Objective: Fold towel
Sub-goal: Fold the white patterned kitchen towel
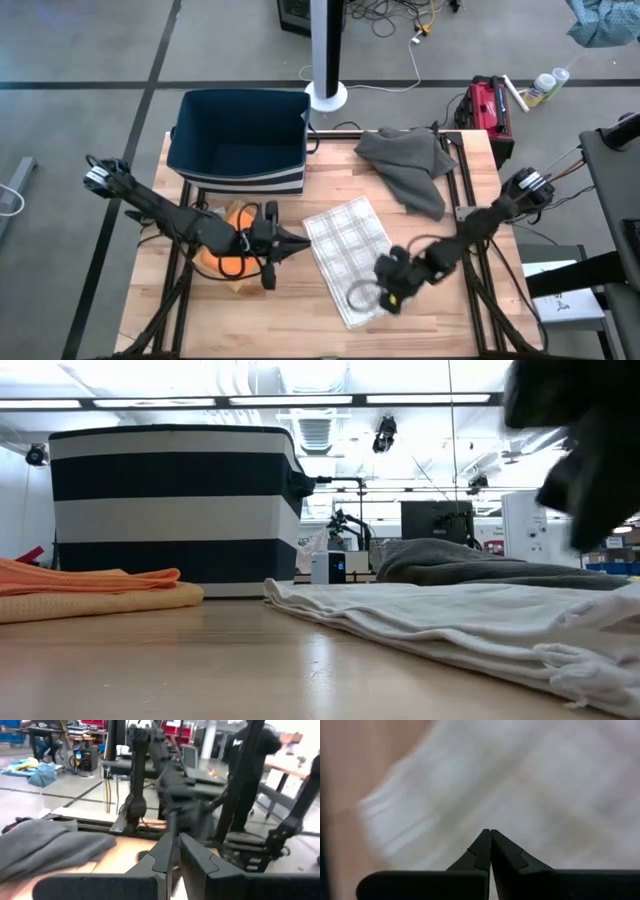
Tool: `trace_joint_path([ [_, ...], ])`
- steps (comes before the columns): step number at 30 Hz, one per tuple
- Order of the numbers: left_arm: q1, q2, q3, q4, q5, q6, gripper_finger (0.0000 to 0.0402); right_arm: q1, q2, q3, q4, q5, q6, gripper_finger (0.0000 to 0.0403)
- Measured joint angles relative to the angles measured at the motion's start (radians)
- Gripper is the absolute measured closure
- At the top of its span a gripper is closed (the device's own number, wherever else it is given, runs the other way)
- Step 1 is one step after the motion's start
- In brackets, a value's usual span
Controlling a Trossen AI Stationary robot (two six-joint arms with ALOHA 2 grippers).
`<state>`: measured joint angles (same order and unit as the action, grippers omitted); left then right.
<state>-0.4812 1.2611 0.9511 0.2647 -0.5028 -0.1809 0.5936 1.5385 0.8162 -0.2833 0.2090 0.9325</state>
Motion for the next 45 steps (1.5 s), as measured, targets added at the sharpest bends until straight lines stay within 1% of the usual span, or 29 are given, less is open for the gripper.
trace_joint_path([
  [3,-0.017,0.024,-0.038,0.051,-0.005,0.024,0.038,0.084,0.027,0.001,0.139,0.001,-0.001,0.0401],
  [6,-0.038,0.075,-0.076,0.117,-0.003,0.03,0.038,0.136,0.07,0.001,0.231,0.025,-0.007,0.0401],
  [8,-0.05,0.12,-0.1,0.189,-0.002,0.025,0.038,0.152,0.105,0.006,0.279,0.039,-0.008,0.0401],
  [11,-0.061,0.201,-0.111,0.283,-0.003,0.023,0.038,0.156,0.167,0.015,0.3,0.067,-0.007,0.0401],
  [16,-0.066,0.354,-0.09,0.33,-0.004,-0.057,0.038,0.148,0.259,0.017,0.371,0.081,-0.004,0.0401],
  [20,-0.069,0.472,-0.05,0.345,-0.018,-0.124,0.038,0.144,0.263,0.018,0.374,0.09,-0.006,0.0401],
  [24,-0.071,0.585,0.011,0.349,-0.051,-0.166,0.038,0.149,0.214,0.014,0.361,0.129,-0.051,0.0401],
  [26,-0.072,0.636,0.047,0.352,-0.052,-0.181,0.038,0.155,0.188,0.015,0.366,0.145,-0.071,0.0401],
  [30,-0.077,0.722,0.11,0.346,-0.053,-0.189,0.038,0.165,0.185,0.013,0.362,0.162,-0.1,0.0401],
  [32,-0.077,0.747,0.132,0.33,-0.054,-0.2,0.038,0.163,0.203,0.013,0.373,0.174,-0.102,0.0401],
  [37,-0.078,0.764,0.166,0.173,-0.059,-0.274,0.038,0.161,0.273,0.012,0.386,0.193,-0.07,0.0401],
  [40,-0.078,0.764,0.166,0.093,-0.062,-0.321,0.038,0.161,0.319,0.015,0.461,0.199,-0.038,0.0401],
  [45,-0.064,0.765,0.136,-0.017,-0.079,-0.367,0.038,0.161,0.37,0.015,0.593,0.214,-0.032,0.0401],
])
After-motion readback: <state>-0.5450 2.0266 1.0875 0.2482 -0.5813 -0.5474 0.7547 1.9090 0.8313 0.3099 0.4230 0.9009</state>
